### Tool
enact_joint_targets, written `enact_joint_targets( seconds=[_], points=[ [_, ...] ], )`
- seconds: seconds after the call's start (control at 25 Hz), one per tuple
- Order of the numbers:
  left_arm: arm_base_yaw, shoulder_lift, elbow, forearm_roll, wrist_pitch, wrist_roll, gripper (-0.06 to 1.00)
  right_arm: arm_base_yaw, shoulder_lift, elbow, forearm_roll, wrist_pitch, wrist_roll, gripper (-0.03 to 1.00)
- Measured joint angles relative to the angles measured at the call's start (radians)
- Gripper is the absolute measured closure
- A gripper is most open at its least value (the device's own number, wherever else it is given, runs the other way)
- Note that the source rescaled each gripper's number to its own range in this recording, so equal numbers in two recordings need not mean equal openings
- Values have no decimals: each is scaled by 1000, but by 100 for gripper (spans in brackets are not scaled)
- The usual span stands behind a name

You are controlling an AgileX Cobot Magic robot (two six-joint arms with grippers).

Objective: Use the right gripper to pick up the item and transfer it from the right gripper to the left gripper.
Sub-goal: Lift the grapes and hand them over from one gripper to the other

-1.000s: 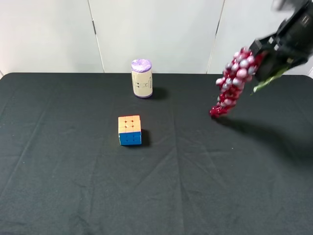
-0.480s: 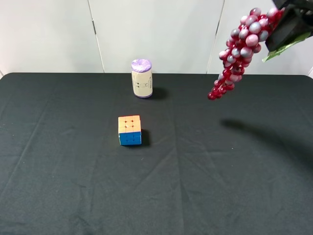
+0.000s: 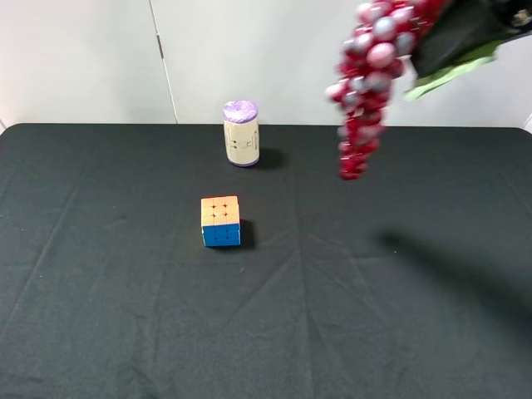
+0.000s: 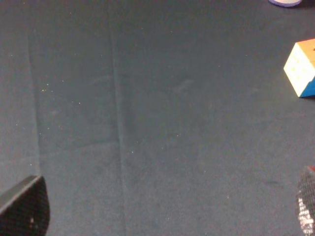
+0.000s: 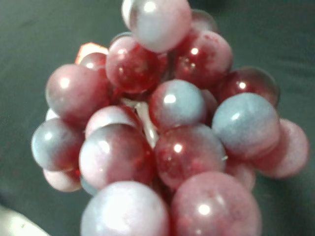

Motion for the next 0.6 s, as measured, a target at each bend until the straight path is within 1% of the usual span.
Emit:
enact_joint_targets(
  seconds=[0.12,0.24,0.32,0.36,0.48,0.6],
  points=[
    [0,0,0,-22,0,0,-6,118,0,0,-2,0,6,97],
    [0,0,0,-59,0,5,-6,202,0,0,-2,1,6,97],
    [0,0,0,-86,0,31,-6,243,0,0,-2,1,6,97],
    [0,0,0,-86,0,31,-6,262,0,0,-2,1,6,97],
    [0,36,-3,-145,0,97,-6,304,0,0,-4,4,6,97],
    [0,140,-22,-213,-22,206,-6,315,0,0,-3,4,6,97]
  ],
)
